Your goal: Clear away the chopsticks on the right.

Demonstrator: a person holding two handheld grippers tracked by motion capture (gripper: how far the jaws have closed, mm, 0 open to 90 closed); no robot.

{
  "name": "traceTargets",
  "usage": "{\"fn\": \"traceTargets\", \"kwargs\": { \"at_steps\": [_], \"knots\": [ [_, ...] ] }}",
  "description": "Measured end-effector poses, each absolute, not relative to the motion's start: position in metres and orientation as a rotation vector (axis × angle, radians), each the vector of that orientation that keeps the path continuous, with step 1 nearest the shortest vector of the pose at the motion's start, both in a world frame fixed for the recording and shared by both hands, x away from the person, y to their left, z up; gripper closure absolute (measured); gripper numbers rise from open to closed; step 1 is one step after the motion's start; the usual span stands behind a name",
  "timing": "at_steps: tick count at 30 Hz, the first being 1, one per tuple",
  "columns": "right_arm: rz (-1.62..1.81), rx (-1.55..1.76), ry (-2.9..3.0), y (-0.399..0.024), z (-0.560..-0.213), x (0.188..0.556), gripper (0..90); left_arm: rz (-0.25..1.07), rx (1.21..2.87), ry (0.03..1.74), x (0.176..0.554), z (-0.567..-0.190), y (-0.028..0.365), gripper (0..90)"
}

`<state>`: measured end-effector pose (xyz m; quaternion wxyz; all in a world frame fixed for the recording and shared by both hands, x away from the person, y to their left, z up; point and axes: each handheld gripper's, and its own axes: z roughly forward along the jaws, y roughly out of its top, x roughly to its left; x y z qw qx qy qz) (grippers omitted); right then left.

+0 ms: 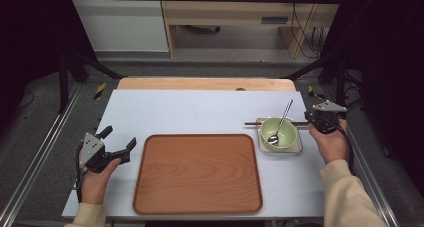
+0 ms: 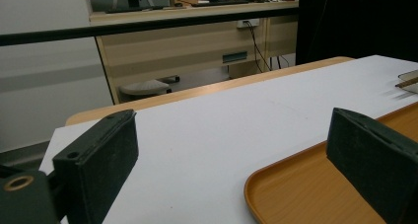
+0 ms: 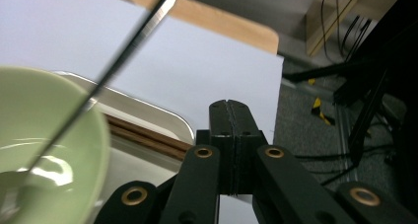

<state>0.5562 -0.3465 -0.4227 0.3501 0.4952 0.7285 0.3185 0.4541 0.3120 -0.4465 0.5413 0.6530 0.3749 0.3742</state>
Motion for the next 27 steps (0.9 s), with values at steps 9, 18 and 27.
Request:
{"fn": "traceTargets", "kwargs": {
  "at_steps": [9, 18, 27],
  "knots": [
    [0.761, 1.375, 1.954, -0.357, -0.45, 0.598, 90.0, 0.895, 1.56, 0.884, 0.452, -0.446, 0.305, 5.9],
    [0.661, 1.335, 2.073, -0.356, -0.458, 0.612, 90.0, 0.892, 1.556, 0.876, 0.455, -0.444, 0.3, 6.1],
    [0.61, 1.288, 2.163, -0.353, -0.455, 0.603, 90.0, 0.89, 1.557, 0.873, 0.453, -0.443, 0.299, 6.1]
  ]
}}
